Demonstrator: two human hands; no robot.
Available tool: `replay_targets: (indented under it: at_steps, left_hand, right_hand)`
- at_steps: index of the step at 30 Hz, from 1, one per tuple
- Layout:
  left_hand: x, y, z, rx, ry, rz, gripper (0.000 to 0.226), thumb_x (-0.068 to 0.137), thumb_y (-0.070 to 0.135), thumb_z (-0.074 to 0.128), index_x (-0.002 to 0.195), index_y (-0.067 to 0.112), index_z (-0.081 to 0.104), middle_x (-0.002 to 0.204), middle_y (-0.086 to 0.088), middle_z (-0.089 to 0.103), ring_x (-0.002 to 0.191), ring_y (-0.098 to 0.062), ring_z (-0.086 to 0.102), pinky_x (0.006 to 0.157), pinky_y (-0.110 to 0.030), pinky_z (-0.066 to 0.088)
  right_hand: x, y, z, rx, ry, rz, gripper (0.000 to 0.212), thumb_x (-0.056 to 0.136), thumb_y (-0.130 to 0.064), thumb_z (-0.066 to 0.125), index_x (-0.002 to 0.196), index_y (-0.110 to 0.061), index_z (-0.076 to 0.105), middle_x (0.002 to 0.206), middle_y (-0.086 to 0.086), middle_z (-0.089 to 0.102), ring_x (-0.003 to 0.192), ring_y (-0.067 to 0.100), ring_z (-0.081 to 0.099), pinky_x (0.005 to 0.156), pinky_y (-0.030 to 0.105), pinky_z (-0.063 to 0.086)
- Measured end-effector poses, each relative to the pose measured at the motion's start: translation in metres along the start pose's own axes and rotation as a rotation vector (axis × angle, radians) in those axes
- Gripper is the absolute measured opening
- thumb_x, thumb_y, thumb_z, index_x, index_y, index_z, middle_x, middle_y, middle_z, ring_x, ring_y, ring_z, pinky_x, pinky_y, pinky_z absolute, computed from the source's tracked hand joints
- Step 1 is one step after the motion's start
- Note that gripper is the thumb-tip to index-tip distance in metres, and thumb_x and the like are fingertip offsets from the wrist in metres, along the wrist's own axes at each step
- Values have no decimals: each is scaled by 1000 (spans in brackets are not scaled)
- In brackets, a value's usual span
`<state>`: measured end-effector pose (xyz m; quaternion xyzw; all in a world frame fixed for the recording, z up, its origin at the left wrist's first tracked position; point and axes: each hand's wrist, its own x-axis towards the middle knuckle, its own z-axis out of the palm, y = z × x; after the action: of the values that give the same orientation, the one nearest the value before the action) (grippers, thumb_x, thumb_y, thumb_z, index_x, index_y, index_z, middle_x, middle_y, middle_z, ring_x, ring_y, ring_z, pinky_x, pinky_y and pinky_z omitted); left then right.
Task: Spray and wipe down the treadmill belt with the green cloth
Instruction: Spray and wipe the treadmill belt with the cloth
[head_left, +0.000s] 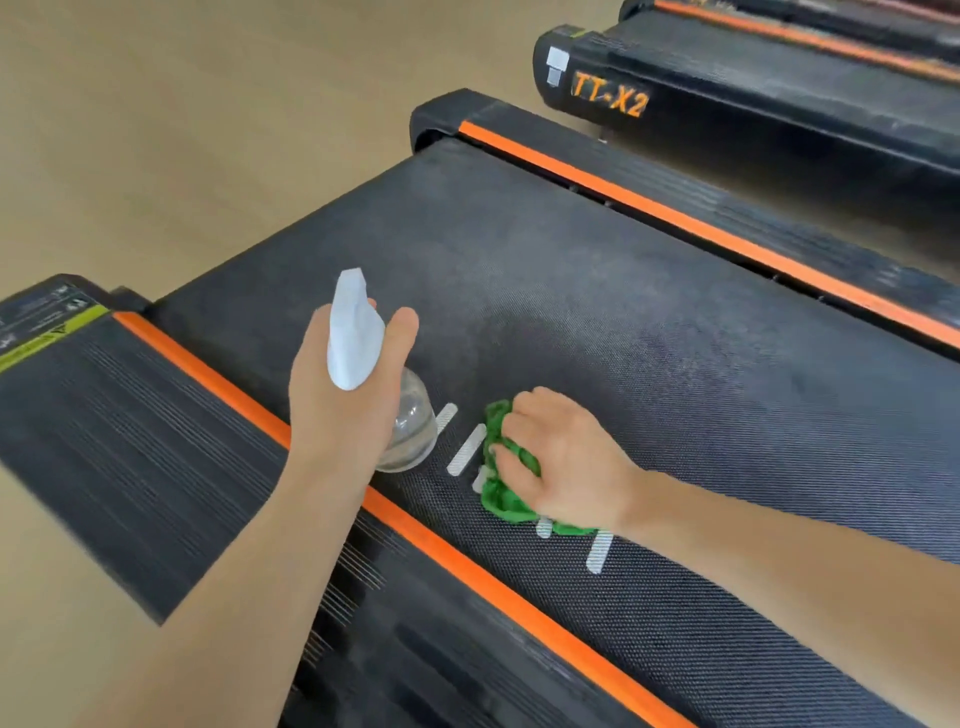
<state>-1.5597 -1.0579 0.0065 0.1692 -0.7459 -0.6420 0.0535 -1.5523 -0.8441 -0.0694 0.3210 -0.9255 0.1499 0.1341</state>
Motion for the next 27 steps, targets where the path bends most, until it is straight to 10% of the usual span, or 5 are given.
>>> replay_targets:
  at_steps: [7, 13, 18, 23, 27]
  left_hand:
    - [5, -3, -5, 38, -68, 10, 28, 94, 50, 68, 110, 27, 65, 103, 4, 75, 100, -10, 68, 79, -24, 45]
    - [14, 1, 3, 92, -76, 6, 29, 93, 50, 68, 104, 23, 67, 85, 9, 78, 75, 8, 61, 79, -25, 47]
    - [12, 1, 5, 115, -64, 21, 32, 93, 52, 67, 105, 22, 67, 85, 14, 77, 81, 3, 66, 85, -30, 50]
    - [9, 2, 1, 103, -65, 16, 28, 92, 52, 68, 108, 29, 66, 85, 17, 77, 73, 9, 64, 81, -30, 50]
    - [5, 2, 2, 134, -86, 56, 30, 93, 52, 67, 108, 26, 67, 87, 17, 77, 85, 5, 66, 84, -27, 48]
  right_hand:
    - [95, 82, 11, -206, 105, 779, 40, 101, -34, 42, 91, -2, 64, 98, 18, 60, 96, 39, 56, 80, 42, 44]
    - [14, -45, 5, 51, -11, 302, 30, 90, -32, 50, 69, -11, 55, 73, 9, 51, 68, 30, 49, 63, 38, 40]
    - [9, -18, -3, -29, -53, 22, 27, 93, -25, 55, 71, -8, 56, 74, 10, 51, 68, 28, 47, 65, 37, 39]
    - [58, 91, -10, -183, 48, 725, 35, 102, -31, 44, 85, -5, 59, 95, 17, 60, 94, 39, 57, 74, 37, 44]
    - [42, 45, -5, -190, 33, 697, 33, 99, -30, 47, 82, -5, 61, 90, 16, 61, 86, 36, 57, 75, 40, 46]
